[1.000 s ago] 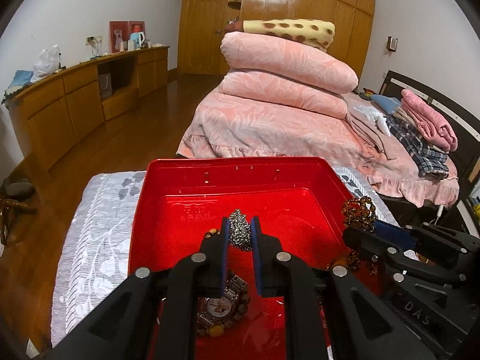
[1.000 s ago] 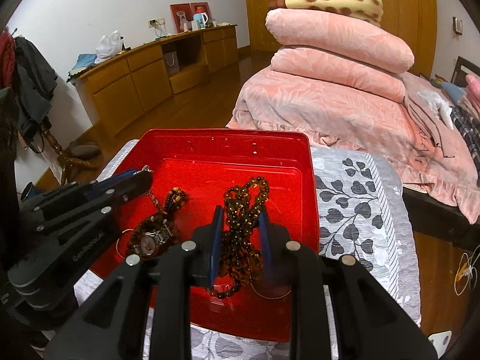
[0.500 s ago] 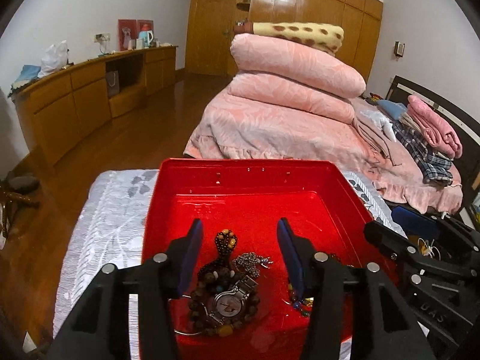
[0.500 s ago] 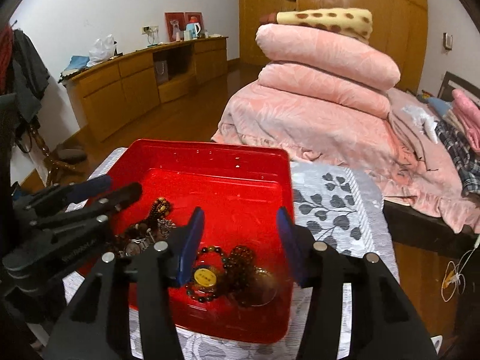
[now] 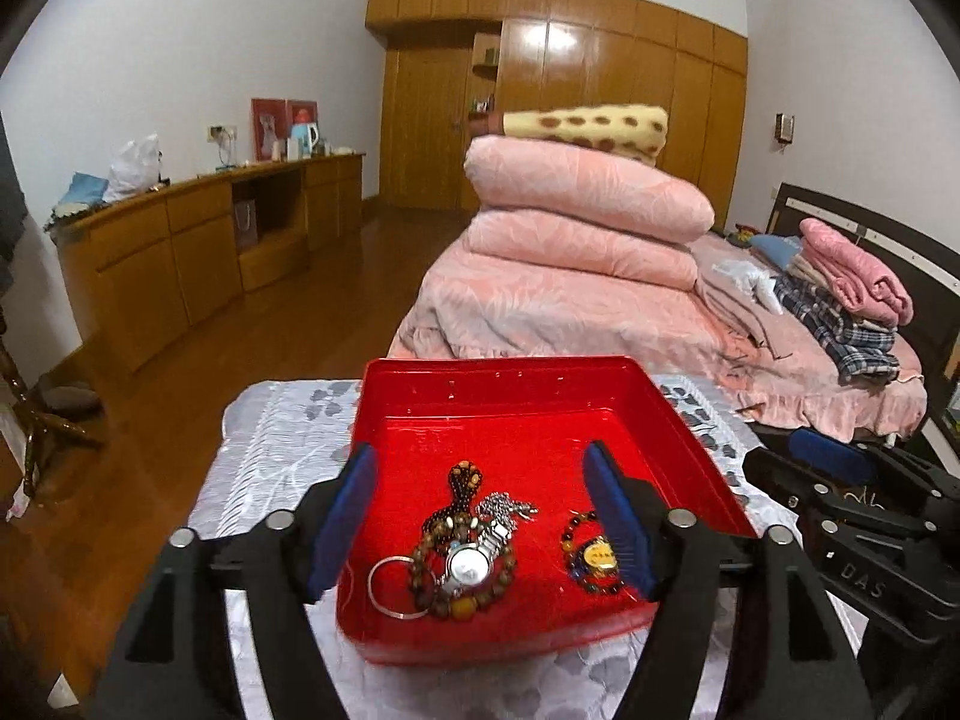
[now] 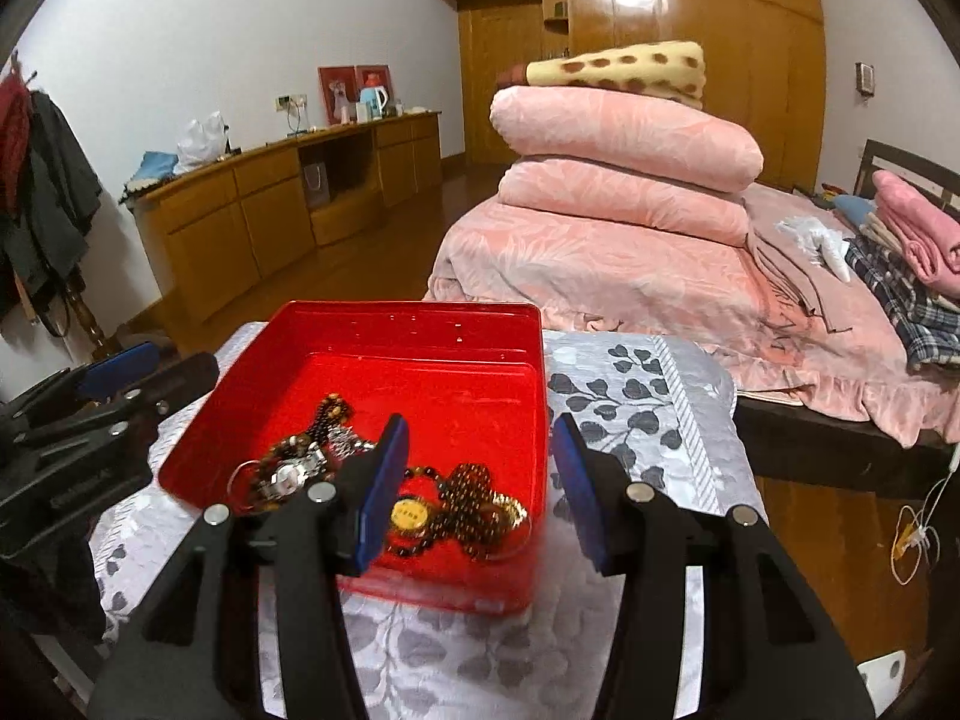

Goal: Organize jewelry

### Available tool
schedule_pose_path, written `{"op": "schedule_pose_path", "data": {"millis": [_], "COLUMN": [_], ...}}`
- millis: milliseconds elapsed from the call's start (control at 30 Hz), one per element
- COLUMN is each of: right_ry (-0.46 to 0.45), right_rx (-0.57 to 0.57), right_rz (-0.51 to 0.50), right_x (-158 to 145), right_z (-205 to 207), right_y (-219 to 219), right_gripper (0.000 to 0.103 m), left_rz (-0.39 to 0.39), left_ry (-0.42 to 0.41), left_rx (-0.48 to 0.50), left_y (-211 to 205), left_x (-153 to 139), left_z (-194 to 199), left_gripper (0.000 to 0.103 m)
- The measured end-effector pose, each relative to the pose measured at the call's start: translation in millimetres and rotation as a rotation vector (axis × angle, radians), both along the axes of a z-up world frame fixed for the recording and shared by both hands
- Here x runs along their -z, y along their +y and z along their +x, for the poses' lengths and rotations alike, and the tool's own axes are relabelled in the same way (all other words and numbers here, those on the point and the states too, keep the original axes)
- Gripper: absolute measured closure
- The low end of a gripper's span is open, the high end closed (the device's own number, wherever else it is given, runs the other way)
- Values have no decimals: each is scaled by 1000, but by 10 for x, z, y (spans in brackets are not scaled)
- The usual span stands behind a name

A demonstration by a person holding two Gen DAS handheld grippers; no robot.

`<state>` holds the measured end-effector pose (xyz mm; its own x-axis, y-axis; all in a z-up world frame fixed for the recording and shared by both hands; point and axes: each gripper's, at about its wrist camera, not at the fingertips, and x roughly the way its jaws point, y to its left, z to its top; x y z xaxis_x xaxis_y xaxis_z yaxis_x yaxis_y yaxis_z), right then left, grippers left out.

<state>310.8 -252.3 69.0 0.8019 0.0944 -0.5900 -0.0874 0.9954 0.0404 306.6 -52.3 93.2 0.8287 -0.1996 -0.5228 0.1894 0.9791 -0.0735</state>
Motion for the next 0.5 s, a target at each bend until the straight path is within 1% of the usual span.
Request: {"op": "schedule_pose_path", "data": {"millis": [33, 67, 100, 133, 200, 300, 367, 500], "right_ry": [-3, -6, -11, -19, -36, -54, -57, -51], "right_rx": [-2, -7, -12, -16, -24, -35, -34, -4], "right_rz": [3, 5, 7, 8, 13, 22, 19, -1], "right_x": [-2, -5, -8, -14, -30, -50, -56, -64], "right_z": [-48, -100, -149, -219, -332, -497, -598, -734], "right_y": [8, 13, 19, 26, 44, 53, 53, 43], "right_gripper": [51, 44, 35, 31, 13, 6, 6, 5], "left_rz": [-3, -4, -3, -1, 5, 12, 7, -5], "left_ry": [-11, -19, -28, -42, -71, -102, -123, -163], "left_rx": [1, 1, 0, -2, -3, -3, -7, -23], "left_y": [15, 24, 27, 36, 49, 67, 102, 194], "left_x": [-22, -36, -50, -70, -106, -147, -189, -289], "left_z": [-74, -132, -184, -256, -383, -546, -678, -892], "left_gripper": [29, 25, 21, 19, 13, 8, 6, 6]}}
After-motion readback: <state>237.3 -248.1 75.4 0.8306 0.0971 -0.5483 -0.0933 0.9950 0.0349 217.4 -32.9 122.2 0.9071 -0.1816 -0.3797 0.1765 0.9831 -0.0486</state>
